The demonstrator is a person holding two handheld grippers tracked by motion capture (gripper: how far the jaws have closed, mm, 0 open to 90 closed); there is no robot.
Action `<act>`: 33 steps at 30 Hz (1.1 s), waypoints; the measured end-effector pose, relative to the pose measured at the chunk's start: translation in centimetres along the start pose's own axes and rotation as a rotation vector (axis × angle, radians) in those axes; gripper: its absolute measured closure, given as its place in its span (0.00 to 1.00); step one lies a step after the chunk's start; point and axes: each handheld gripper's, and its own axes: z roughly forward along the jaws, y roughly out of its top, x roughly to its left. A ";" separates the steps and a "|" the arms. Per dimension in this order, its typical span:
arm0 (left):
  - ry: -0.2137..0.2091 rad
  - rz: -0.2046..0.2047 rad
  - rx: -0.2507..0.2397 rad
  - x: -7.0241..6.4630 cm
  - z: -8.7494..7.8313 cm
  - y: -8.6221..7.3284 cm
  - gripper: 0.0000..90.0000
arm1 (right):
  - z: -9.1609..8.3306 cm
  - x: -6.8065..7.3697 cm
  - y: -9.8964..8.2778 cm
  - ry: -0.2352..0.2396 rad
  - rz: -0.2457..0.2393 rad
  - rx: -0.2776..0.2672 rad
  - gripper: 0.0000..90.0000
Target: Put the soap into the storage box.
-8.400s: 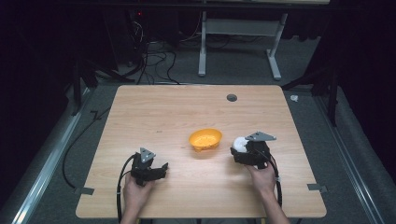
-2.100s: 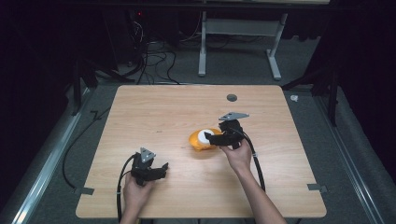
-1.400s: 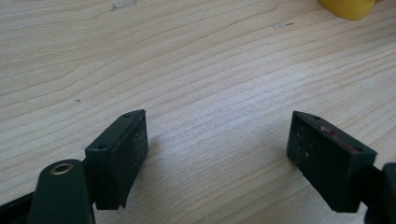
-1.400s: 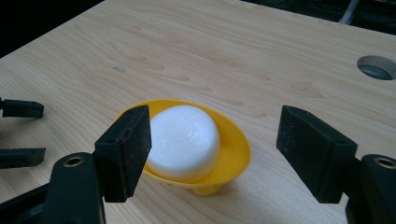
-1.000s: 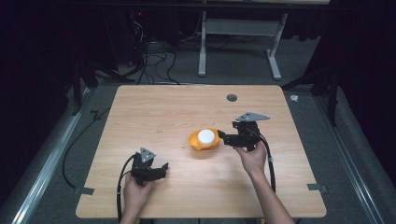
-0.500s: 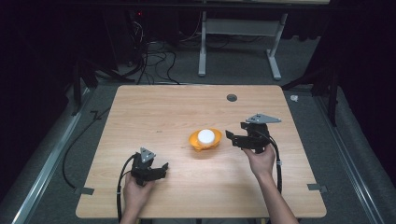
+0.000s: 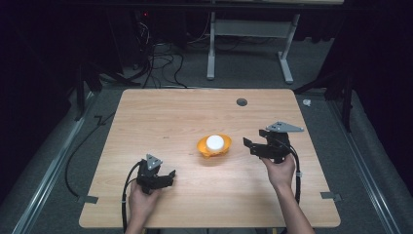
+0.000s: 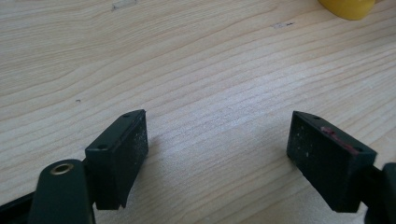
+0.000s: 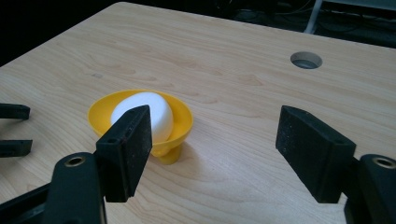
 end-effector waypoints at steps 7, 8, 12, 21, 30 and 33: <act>0.000 0.000 0.000 0.0 0.0 0.0 0.23 | -0.8 -0.6 -0.5 -0.012 0.008 -0.004 0.31; 0.000 0.000 0.000 0.0 0.0 0.0 0.23 | -0.9 -0.6 -0.5 -0.013 0.014 -0.005 0.31; 0.000 0.000 0.000 0.0 0.0 0.0 0.23 | -1.3 -0.9 -0.9 -0.016 0.021 -0.008 0.31; 0.000 0.000 0.000 0.0 0.0 0.0 0.23 | -2.4 -1.4 -1.6 -0.022 0.034 -0.020 0.33; 0.000 0.000 0.000 0.0 0.0 0.0 0.23 | -3.1 -2.0 -2.3 -0.029 0.052 -0.032 0.34; 0.000 0.000 0.000 0.0 0.0 0.0 0.23 | -3.4 -2.1 -2.6 -0.031 0.056 -0.034 0.34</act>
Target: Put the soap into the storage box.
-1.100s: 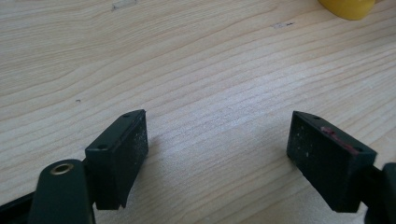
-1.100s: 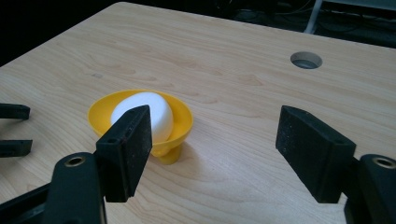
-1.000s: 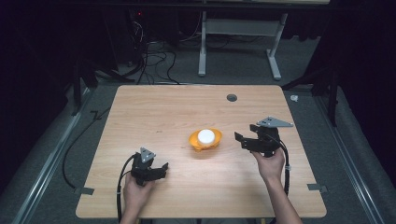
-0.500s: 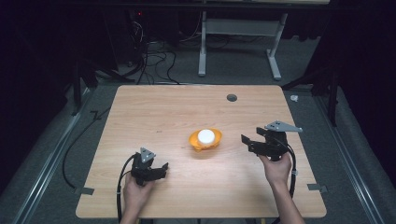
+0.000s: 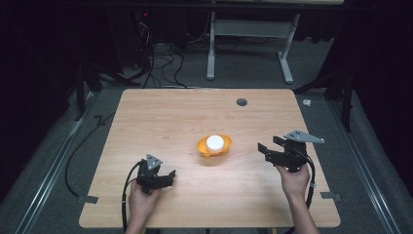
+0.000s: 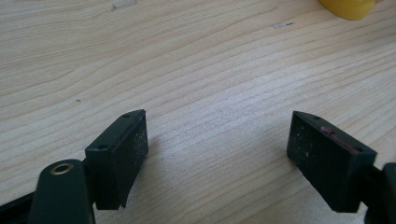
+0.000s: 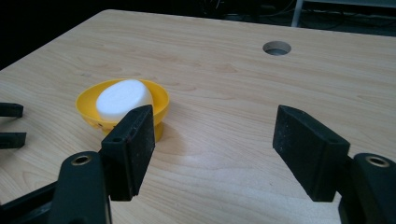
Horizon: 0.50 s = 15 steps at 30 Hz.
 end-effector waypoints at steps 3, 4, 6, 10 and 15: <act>0.000 0.000 0.000 0.0 0.0 0.0 0.23 | -0.3 -0.1 -0.2 -0.007 0.005 0.001 0.33; 0.000 0.000 0.000 0.0 0.0 0.0 0.23 | -0.4 -0.2 -0.3 -0.009 0.004 0.002 0.33; 0.000 0.000 0.000 0.0 0.0 0.0 0.23 | -0.5 -0.3 -0.5 -0.010 0.008 0.003 0.33; 0.000 0.000 0.000 0.0 0.0 0.0 0.23 | -0.9 -0.5 -1.1 -0.011 0.009 0.008 0.33; 0.000 0.000 0.000 0.0 0.0 0.0 0.23 | -1.3 -0.8 -1.7 -0.012 0.020 0.004 0.33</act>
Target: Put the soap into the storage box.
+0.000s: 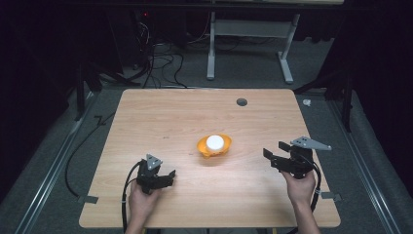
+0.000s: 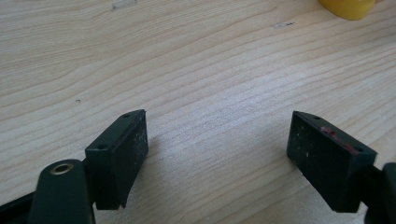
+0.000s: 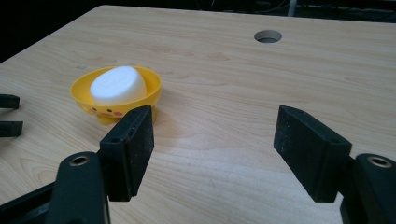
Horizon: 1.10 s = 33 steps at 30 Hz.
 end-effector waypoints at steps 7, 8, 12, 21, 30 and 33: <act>0.000 0.000 0.000 0.0 0.0 0.0 0.23 | -0.2 -0.2 -0.9 -0.001 0.006 0.006 0.33; 0.000 0.000 0.000 0.0 0.0 0.0 0.23 | -0.2 -0.3 -1.0 -0.001 0.009 0.007 0.33; 0.002 -0.001 0.000 0.0 0.0 0.0 0.23 | -0.3 -0.5 -1.6 -0.002 0.021 0.007 0.33; 0.003 -0.003 0.000 0.0 0.0 0.0 0.23 | -0.1 -0.5 -3.1 0.008 0.042 0.036 0.33; 0.003 -0.002 0.000 0.0 0.0 0.0 0.23 | 0.7 -0.3 -4.2 0.019 0.049 0.049 0.33; 0.003 -0.002 0.001 0.0 0.0 0.0 0.23 | 0.9 -0.2 -4.5 0.023 0.054 0.053 0.33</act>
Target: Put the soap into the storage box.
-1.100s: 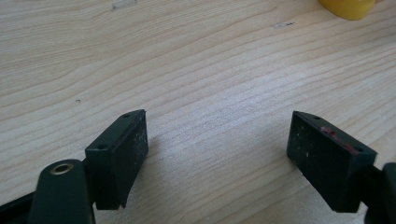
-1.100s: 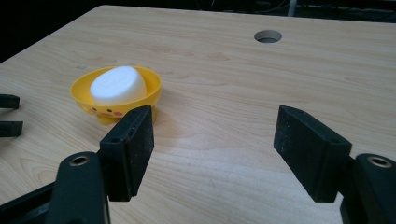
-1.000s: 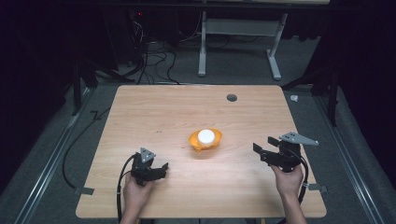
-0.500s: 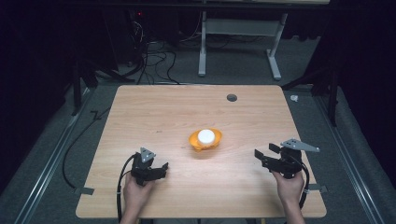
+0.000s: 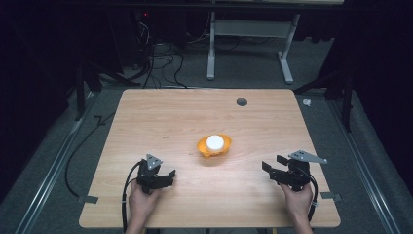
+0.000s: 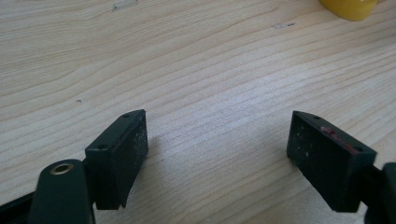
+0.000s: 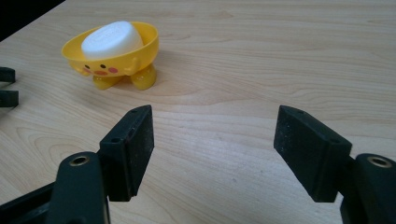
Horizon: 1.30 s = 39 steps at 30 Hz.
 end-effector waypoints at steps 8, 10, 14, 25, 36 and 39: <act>0.000 0.000 0.000 0.0 0.0 0.0 0.23 | 0.9 0.4 -0.6 0.008 -0.007 0.014 0.33; 0.000 0.000 0.000 0.0 0.0 0.0 0.23 | 1.0 0.5 -0.7 0.009 -0.005 0.019 0.33; 0.000 0.000 0.000 0.0 0.0 0.0 0.23 | 1.4 0.6 -0.9 0.012 -0.008 0.020 0.33; 0.000 0.000 0.000 0.0 0.0 0.0 0.23 | 2.8 1.0 -1.9 -0.012 -0.015 0.057 0.33; 0.001 0.000 0.000 0.0 0.0 0.0 0.23 | 4.0 1.5 -2.7 -0.069 -0.049 0.094 0.33; 0.001 0.000 0.000 0.0 0.0 0.0 0.23 | 4.2 1.6 -3.0 -0.087 -0.059 0.109 0.32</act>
